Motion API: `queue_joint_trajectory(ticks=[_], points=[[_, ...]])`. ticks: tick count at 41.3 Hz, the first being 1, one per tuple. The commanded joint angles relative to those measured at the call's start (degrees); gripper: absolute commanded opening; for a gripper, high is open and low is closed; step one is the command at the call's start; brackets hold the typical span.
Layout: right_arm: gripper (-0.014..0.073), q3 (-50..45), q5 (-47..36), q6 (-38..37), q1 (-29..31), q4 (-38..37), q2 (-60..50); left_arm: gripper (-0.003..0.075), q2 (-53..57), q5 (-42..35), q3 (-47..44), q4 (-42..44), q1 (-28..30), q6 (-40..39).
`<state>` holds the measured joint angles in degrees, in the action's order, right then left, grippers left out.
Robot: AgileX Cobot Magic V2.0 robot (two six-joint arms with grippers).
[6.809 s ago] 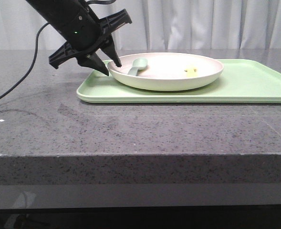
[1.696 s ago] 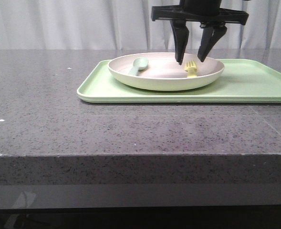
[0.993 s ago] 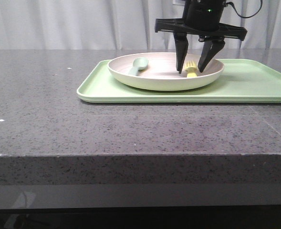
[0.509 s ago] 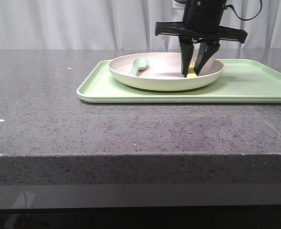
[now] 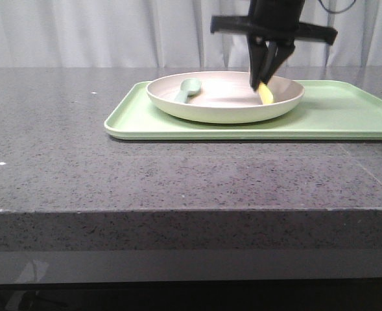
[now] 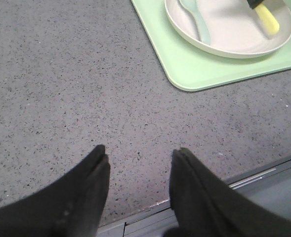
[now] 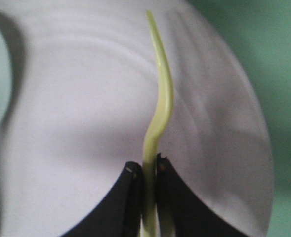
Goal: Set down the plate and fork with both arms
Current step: 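Carry the fork beside the plate and lower it onto the tray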
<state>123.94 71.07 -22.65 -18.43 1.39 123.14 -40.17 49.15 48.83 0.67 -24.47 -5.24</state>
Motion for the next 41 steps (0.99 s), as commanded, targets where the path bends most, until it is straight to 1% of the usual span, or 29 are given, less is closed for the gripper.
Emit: queue_joint_trajectory(ticks=[1,11,15,20,28,33,41], points=[[0.0088,5.0,5.9,1.0,0.5,-0.2,-4.1,0.0303,0.1,-3.7,1.3,-0.2,-0.5,-0.5],[0.0088,6.1,5.9,4.0,1.2,-0.2,-7.9,0.0302,0.1,-3.7,1.3,-0.2,-0.5,-0.5],[0.0088,4.9,5.9,5.8,2.1,-0.2,-10.0,0.0302,0.1,-3.7,1.3,-0.2,-0.5,-0.5],[0.0088,-0.1,5.9,8.1,4.2,0.0,-13.4,0.0302,0.1,-3.7,1.3,-0.2,-0.5,-0.5],[0.0088,-12.0,5.7,9.5,10.5,0.9,-18.1,0.0302,0.1,-3.7,1.3,-0.2,-0.5,-0.5],[0.0088,-17.1,4.5,13.6,15.0,5.8,-18.3,0.0302,0.1,-3.7,1.3,-0.2,-0.5,-0.5],[0.0088,-23.6,-0.1,22.7,22.0,20.4,-18.3,0.0302,0.1,-3.7,1.3,-0.2,-0.5,-0.5]])
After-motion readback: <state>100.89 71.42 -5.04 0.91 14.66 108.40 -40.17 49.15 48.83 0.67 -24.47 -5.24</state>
